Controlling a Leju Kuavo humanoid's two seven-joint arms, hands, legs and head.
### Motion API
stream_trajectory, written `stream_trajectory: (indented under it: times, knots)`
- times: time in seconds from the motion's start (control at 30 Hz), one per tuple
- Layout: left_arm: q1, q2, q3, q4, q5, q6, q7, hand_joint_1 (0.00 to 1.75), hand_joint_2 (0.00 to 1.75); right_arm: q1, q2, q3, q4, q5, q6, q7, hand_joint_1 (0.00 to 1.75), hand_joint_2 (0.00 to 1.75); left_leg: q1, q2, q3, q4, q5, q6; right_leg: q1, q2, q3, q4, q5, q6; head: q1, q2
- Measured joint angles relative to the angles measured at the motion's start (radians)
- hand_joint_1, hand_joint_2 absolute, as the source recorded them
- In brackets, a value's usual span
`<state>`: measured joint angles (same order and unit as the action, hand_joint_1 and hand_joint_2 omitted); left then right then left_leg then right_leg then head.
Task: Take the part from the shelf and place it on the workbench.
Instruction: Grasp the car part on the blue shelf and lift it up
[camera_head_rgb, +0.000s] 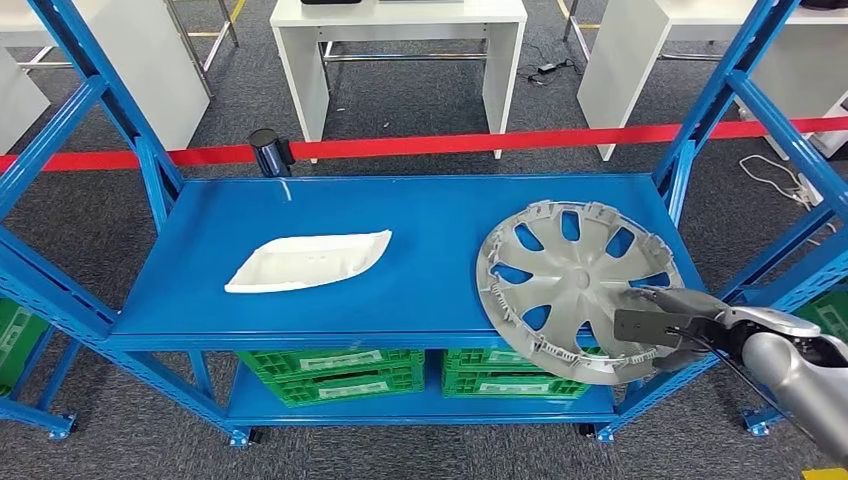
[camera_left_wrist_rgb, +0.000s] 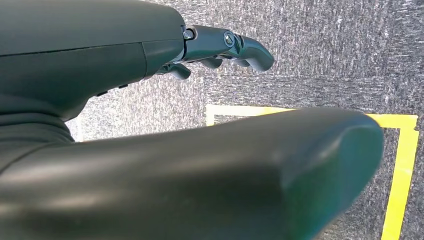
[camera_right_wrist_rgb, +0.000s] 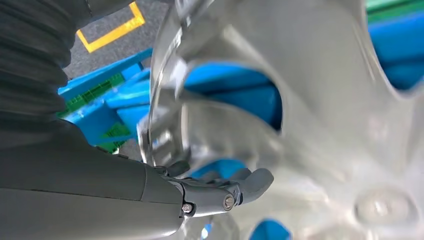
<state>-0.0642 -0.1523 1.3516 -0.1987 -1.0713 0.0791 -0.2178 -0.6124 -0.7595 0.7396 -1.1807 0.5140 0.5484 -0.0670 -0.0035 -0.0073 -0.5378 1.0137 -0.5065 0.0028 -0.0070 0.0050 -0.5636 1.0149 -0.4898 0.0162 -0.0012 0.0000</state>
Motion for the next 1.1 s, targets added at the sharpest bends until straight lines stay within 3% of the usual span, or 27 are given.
stream_trajectory:
  times: [0.13, 0.4, 0.67, 0.93, 1.1]
  knots:
    - [-0.003, -0.002, 0.0, 0.0, 0.001, 0.0, -0.003, 0.0, 0.0, -0.025, 0.017, 0.016, 0.021, -0.014, -0.098, -0.018, 0.0, 1.75, 0.0, 0.0, -0.001, -0.001, 0.0, 0.0, 0.0, 0.0, -0.001, 0.0, 0.0, 0.0, 0.0, 0.0]
    - [-0.003, -0.011, 0.0, 0.0, 0.005, 0.004, -0.006, 0.0, 0.0, -0.02, 0.111, -0.001, 0.051, -0.014, -0.267, -0.086, 0.0, 1.75, 0.0, 0.0, -0.001, -0.001, 0.0, 0.0, 0.0, 0.0, -0.002, 0.0, -0.001, -0.001, 0.0, 0.0]
    - [-0.002, -0.011, 0.0, 0.0, 0.005, 0.004, -0.006, 0.0, 0.0, -0.079, 0.121, -0.003, 0.051, -0.024, -0.101, -0.073, 0.0, 1.75, 0.0, -0.001, -0.002, -0.001, 0.0, 0.0, 0.0, 0.0, -0.003, 0.0, -0.001, -0.001, 0.0, 0.0]
    - [-0.003, -0.011, 0.0, 0.0, 0.004, 0.002, -0.003, 0.0, 0.0, -0.178, 0.039, 0.028, 0.028, -0.046, 0.039, -0.031, 0.0, 1.75, -0.001, -0.001, -0.003, -0.001, 0.0, 0.0, -0.001, -0.001, -0.004, 0.0, -0.001, -0.001, 0.0, 0.0]
    - [-0.005, -0.01, 0.0, 0.0, 0.003, -0.002, -0.003, 0.0, 0.0, -0.267, -0.042, 0.077, -0.013, -0.137, 0.131, 0.004, 0.0, 1.75, -0.001, -0.002, -0.003, -0.001, 0.0, 0.0, -0.001, -0.001, -0.004, 0.0, -0.001, -0.001, 0.0, 0.0]
